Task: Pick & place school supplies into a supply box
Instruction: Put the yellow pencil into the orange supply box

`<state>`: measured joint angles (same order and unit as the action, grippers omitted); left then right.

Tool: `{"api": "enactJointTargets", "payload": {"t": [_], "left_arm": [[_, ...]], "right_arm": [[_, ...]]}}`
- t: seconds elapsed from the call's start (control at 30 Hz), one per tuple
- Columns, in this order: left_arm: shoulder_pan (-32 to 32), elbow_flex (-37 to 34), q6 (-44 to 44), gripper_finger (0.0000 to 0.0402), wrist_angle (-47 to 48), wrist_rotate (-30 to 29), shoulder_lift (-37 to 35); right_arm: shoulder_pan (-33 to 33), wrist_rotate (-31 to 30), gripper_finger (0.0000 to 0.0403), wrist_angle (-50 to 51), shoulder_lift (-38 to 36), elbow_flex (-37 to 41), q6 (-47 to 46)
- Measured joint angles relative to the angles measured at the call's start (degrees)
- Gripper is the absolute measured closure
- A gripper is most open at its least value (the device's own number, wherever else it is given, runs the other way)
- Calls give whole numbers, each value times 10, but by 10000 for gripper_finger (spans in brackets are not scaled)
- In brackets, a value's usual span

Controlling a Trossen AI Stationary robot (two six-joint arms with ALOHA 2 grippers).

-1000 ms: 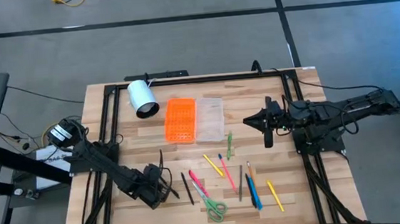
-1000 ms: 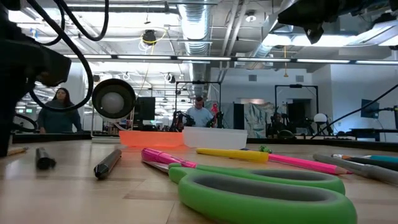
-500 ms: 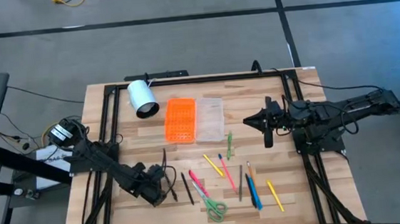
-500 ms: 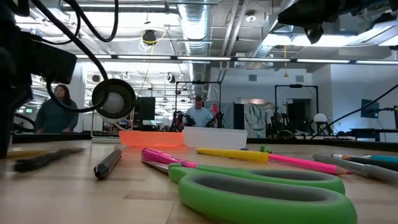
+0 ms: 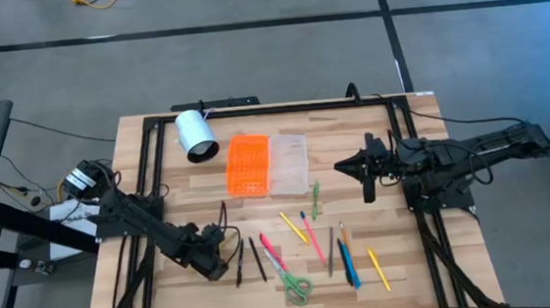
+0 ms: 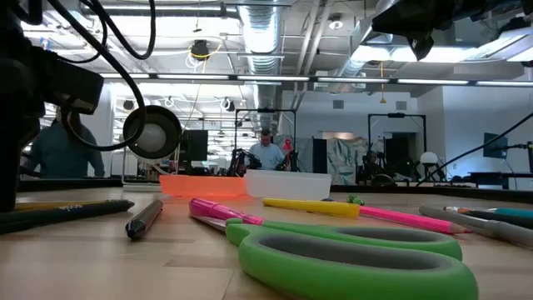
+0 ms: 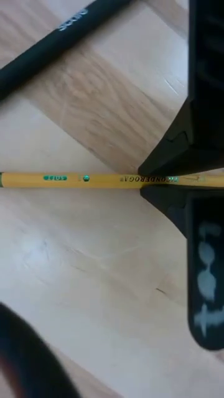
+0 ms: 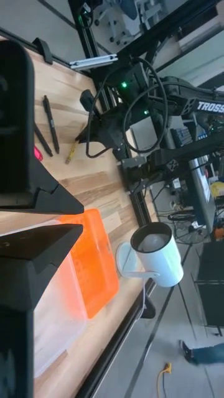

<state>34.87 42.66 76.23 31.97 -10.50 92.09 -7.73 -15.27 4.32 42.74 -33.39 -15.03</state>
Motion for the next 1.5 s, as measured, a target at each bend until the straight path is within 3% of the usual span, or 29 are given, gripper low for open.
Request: {"api": "enactJointTargets", "payload": {"t": [0.2,0.57,0.97,1.23,1.5], "left_arm": [[-16,12,39,400,-8,0,2],[-55,32,30,401,-100,-79,7],[-138,33,-80,398,-244,-87,6],[-189,34,-128,400,-274,-41,5],[-182,34,-150,401,-243,75,4]], "right_arm": [[0,0,372,0,0,0,0],[0,0,372,2,0,0,0],[0,0,372,14,0,0,0],[0,0,372,19,0,0,0],[0,1,372,35,0,0,0]]}}
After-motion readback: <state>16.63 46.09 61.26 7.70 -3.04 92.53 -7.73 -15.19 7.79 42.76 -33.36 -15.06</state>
